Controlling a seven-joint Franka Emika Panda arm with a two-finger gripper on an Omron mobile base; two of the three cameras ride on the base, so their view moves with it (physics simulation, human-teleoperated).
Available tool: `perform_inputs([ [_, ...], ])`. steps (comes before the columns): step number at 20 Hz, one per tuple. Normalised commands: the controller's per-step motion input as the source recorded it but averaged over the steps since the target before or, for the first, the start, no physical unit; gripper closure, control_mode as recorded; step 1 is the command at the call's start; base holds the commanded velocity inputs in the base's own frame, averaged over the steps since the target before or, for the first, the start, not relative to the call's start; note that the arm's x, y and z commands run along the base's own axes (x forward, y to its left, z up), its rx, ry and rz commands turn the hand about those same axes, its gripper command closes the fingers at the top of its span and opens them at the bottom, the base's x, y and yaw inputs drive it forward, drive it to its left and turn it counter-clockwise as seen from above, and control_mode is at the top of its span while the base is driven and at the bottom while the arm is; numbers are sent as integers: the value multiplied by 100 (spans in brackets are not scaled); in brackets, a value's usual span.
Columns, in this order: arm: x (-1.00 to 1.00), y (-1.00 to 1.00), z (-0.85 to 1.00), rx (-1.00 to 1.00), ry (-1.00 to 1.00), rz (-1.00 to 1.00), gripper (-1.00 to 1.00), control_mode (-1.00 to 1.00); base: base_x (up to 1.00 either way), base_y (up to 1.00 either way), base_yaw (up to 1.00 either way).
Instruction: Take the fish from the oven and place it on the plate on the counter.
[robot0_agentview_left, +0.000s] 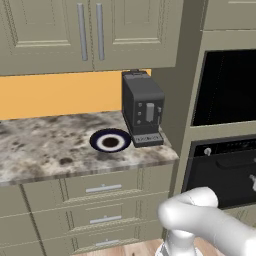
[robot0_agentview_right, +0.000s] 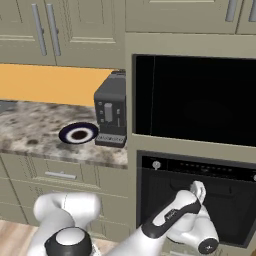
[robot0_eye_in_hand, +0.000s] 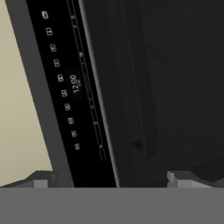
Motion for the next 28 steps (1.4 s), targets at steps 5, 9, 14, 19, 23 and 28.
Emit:
perform_inputs([
  [5, 19, -3, -26, 0, 0, 0, -100, -100, 0, 0, 0],
  [9, 37, 0, -34, 0, -4, 0, -100, -100, 0, 0, 0],
  [14, 35, 0, -25, 0, -13, 0, -100, -100, 0, 0, 0],
  [19, 2, -21, -10, 0, -17, 0, -100, -100, 0, 0, 0],
  [23, 15, -26, -8, 0, -4, 0, -100, -100, 0, 0, 0],
  [28, 28, -8, -4, 0, 0, 0, -100, -100, 0, 0, 0],
])
